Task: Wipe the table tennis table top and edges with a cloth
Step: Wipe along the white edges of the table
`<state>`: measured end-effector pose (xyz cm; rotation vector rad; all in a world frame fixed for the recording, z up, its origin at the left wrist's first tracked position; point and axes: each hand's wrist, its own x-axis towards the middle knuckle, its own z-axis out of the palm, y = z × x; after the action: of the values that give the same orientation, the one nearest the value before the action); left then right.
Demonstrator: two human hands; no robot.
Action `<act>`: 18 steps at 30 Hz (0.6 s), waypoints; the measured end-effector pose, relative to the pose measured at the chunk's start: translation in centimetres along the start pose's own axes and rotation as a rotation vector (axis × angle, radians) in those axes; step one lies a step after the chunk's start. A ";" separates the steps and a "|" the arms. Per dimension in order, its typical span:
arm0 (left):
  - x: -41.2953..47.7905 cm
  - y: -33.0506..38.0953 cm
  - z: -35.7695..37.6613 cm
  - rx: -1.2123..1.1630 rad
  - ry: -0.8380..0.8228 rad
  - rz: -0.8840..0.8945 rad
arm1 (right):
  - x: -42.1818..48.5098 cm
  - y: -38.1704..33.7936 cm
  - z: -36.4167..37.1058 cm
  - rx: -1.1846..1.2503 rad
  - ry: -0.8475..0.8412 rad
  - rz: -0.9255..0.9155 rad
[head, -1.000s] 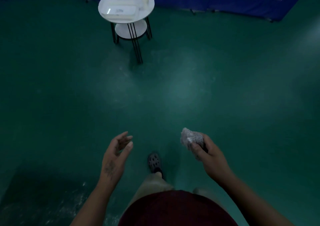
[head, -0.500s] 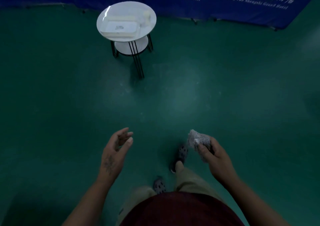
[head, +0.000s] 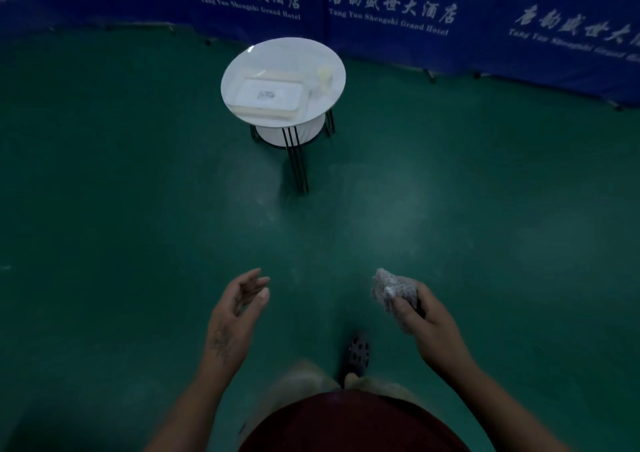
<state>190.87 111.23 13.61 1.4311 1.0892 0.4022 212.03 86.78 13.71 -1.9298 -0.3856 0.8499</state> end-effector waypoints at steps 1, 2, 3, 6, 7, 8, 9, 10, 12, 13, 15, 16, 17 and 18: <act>0.9 0.4 0.4 -0.008 0.014 -0.004 | 1.3 -0.5 -0.4 -0.014 -0.015 0.003; 1.8 0.9 0.8 -0.016 0.026 -0.009 | 2.6 -1.1 -0.7 -0.024 -0.029 0.006; 2.7 1.3 1.0 -0.025 0.033 -0.015 | 3.8 -1.7 -1.0 -0.029 -0.041 0.002; 5.3 2.4 1.3 -0.035 0.042 -0.033 | 7.2 -3.6 -1.2 -0.037 -0.049 -0.025; 6.4 2.8 1.3 -0.035 0.047 -0.036 | 8.5 -4.2 -1.2 -0.035 -0.050 -0.026; 7.6 3.1 1.2 -0.035 0.052 -0.037 | 9.8 -4.8 -1.0 -0.035 -0.057 -0.025; 8.9 3.4 1.1 -0.036 0.057 -0.037 | 11.1 -5.4 -0.8 -0.040 -0.065 -0.025; 10.3 3.7 0.9 -0.038 0.060 -0.037 | 12.5 -5.9 -0.4 -0.044 -0.069 -0.024; 13.4 4.3 0.4 -0.040 0.061 -0.037 | 15.4 -7.2 0.4 -0.049 -0.073 -0.023; 15.0 4.6 0.2 -0.043 0.053 -0.035 | 16.9 -7.8 1.0 -0.044 -0.069 -0.023; 18.7 5.3 -0.4 -0.049 0.029 -0.036 | 19.8 -9.3 2.1 -0.032 -0.057 -0.014; 20.6 5.6 -0.7 -0.052 0.022 -0.035 | 21.2 -10.1 2.7 -0.033 -0.050 -0.008; 22.5 6.0 -1.1 -0.053 0.015 -0.031 | 22.6 -11.0 3.3 -0.037 -0.045 -0.005; 24.4 6.5 -1.6 -0.054 0.005 -0.028 | 23.8 -11.8 3.9 -0.042 -0.041 0.000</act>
<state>204.15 132.63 11.20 1.3666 1.0937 0.4119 227.16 109.03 13.29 -1.9530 -0.4308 0.8889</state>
